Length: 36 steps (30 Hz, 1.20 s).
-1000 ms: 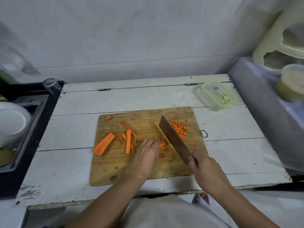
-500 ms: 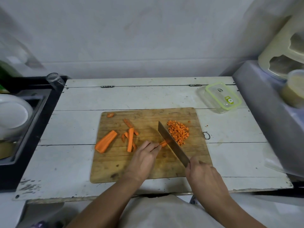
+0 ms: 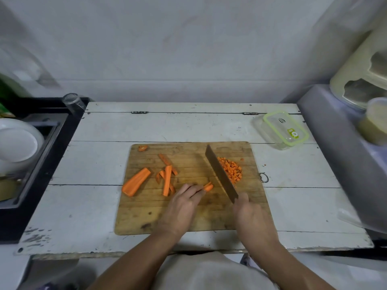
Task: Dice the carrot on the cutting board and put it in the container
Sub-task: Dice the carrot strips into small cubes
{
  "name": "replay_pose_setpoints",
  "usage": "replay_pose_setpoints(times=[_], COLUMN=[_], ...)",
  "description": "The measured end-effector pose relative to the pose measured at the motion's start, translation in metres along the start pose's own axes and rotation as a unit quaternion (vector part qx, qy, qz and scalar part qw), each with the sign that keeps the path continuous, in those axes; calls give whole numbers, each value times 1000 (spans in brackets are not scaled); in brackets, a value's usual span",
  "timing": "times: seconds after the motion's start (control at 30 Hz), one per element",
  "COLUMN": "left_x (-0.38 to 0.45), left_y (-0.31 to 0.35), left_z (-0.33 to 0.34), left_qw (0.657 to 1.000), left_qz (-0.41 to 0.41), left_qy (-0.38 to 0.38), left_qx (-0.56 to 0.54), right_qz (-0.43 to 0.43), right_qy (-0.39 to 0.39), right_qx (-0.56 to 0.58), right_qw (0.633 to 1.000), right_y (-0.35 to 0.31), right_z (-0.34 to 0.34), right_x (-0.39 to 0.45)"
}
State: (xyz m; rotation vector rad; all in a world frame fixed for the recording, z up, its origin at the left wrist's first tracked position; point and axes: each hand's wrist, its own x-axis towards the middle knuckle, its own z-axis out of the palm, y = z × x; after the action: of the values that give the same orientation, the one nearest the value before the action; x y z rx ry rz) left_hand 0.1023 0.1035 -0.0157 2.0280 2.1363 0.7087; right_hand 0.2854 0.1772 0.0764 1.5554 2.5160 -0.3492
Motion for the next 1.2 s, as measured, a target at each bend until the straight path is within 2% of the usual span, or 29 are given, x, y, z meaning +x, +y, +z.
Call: replay_pose_setpoints(times=[0.07,0.23,0.43,0.57,0.77,0.87,0.93,1.1,1.2], left_x=[0,1,1,1,1,-2,-3,-3,-2], left_y=[0,-1,-3,-4,-4,-5,-7,-8,-8], left_z=[0,1,2,4,5,6,7,10,9], left_qw=[1000,1000,1000,1000,999,999,999,999,999], left_qz=[-1,0,8,11,14,19,18,18,24], left_qy=[9,13,20,20,29,34,34,35,39], left_qx=[-11,-20,-20,-18,-18,-18,-18,-15,-11], right_qz=[7,-29,-20,-51,-62,-38,-28,-73,-81], right_qy=[13,51,27,-13,5,41,30,-24,6], right_qx=[16,-61,-71,-143,-53,-32,-23,-91,-101], right_qw=[1000,996,997,988,997,998,999,993,992], right_y=[10,14,13,1,-16,-7,2,6,-2], right_z=[3,4,7,13,4,7,8,7,13], right_x=[-6,-21,-23,-22,15,5,-7,-20,-16])
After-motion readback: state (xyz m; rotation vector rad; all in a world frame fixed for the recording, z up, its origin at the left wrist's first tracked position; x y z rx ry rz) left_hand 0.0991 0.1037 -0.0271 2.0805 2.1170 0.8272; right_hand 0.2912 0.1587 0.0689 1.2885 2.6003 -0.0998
